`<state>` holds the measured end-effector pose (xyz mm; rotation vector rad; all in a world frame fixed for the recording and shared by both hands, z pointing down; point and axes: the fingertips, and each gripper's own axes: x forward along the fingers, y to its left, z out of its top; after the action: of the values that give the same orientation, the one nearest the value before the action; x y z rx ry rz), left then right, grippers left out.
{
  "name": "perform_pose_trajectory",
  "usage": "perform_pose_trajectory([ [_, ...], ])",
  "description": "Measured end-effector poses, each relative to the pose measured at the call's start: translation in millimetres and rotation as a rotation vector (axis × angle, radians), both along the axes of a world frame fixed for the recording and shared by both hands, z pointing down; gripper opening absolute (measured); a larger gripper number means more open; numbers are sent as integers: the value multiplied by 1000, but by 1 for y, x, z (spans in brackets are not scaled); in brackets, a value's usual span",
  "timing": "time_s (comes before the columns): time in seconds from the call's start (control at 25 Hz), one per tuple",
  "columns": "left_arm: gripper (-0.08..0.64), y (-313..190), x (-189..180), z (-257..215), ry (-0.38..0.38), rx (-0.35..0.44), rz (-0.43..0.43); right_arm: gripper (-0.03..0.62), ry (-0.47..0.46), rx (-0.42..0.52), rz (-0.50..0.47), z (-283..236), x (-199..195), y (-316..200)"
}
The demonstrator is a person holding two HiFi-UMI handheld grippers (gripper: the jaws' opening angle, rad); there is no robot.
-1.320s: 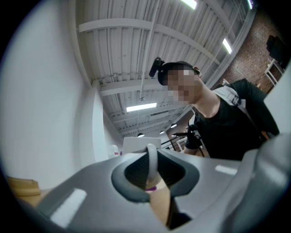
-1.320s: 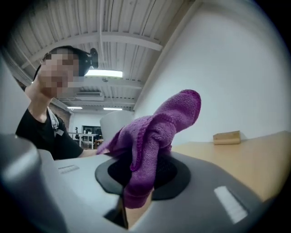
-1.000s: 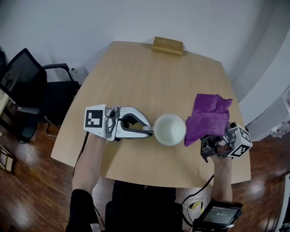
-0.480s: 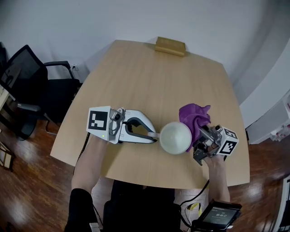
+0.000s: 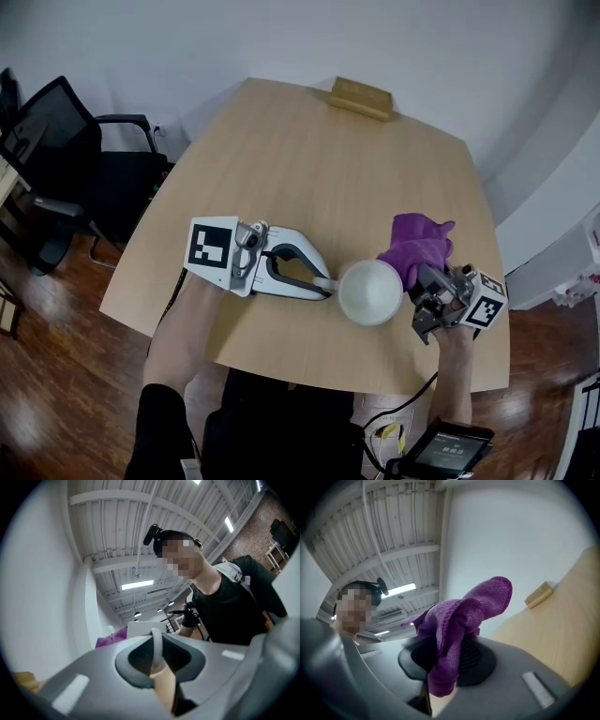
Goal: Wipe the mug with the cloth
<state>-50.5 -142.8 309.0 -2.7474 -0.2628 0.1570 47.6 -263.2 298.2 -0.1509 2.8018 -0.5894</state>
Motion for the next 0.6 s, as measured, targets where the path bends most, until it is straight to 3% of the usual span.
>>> perform_pose_trajectory([
  [0.12, 63, 3, 3, 4, -21, 16, 5, 83, -168, 61, -78, -54, 15, 16],
  [0.2, 63, 6, 5, 5, -28, 25, 16, 83, -229, 64, -146, -73, 10, 27],
  [0.4, 63, 12, 8, 5, -29, 46, 31, 83, -158, 23, -272, -46, -25, 42],
  [0.6, 61, 13, 10, 6, -51, 55, 35, 81, -97, -64, -242, -4, -30, 26],
])
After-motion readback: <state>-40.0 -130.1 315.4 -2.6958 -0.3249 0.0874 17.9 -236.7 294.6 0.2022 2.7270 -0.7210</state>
